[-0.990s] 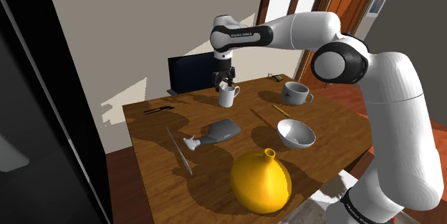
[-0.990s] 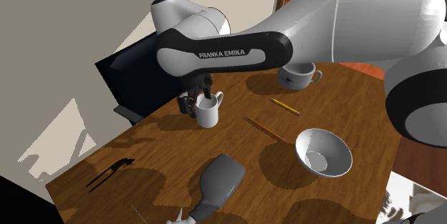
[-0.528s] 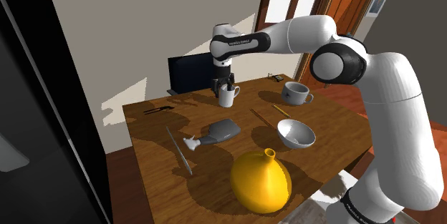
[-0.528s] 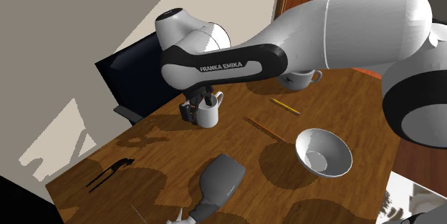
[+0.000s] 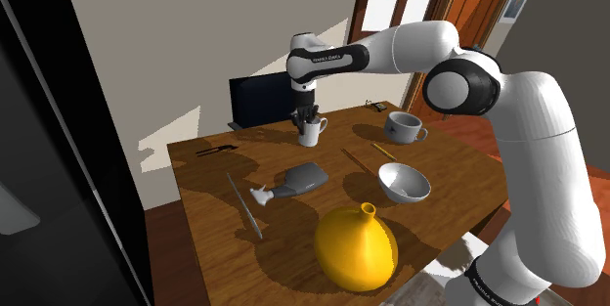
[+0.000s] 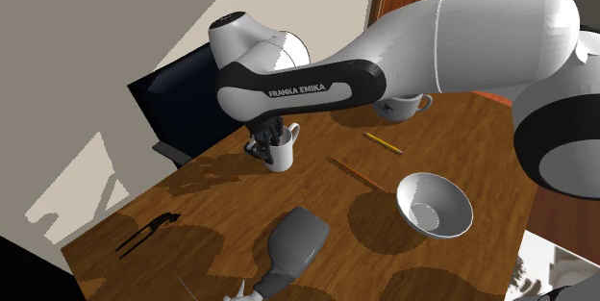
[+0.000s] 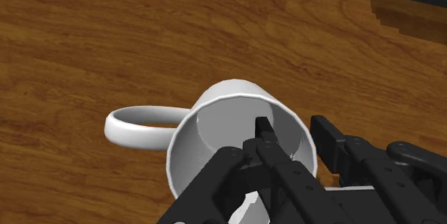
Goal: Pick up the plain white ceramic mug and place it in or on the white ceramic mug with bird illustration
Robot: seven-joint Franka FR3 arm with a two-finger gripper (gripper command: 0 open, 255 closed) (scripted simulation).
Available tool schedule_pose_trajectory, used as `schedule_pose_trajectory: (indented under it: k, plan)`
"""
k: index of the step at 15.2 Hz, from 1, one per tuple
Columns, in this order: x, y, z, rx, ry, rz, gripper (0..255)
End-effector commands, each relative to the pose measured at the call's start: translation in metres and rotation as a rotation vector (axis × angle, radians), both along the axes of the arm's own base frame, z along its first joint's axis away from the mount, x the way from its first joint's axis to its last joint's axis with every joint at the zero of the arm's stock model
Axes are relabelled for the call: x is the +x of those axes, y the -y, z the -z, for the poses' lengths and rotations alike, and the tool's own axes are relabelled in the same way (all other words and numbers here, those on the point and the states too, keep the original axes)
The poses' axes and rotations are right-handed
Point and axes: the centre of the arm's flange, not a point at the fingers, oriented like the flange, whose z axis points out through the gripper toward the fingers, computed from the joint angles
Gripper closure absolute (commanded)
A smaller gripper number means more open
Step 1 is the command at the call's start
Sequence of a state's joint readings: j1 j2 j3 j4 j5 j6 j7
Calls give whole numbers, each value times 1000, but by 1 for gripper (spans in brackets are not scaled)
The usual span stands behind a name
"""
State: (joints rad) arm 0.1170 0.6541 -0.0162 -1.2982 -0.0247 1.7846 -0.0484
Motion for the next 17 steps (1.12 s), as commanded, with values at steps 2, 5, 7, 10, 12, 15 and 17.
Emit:
schedule_pose_trajectory:
  k: [2,5,7,10,12,15,17]
  plan:
    - [0,0,0,0,0,0,255]
    - [0,0,0,0,0,0,255]
    - [0,0,0,0,0,0,255]
    - [0,0,-11,0,0,0,255]
    - [0,0,-21,0,0,0,255]
    - [0,0,-37,0,0,0,255]
    - [0,0,-47,0,0,0,255]
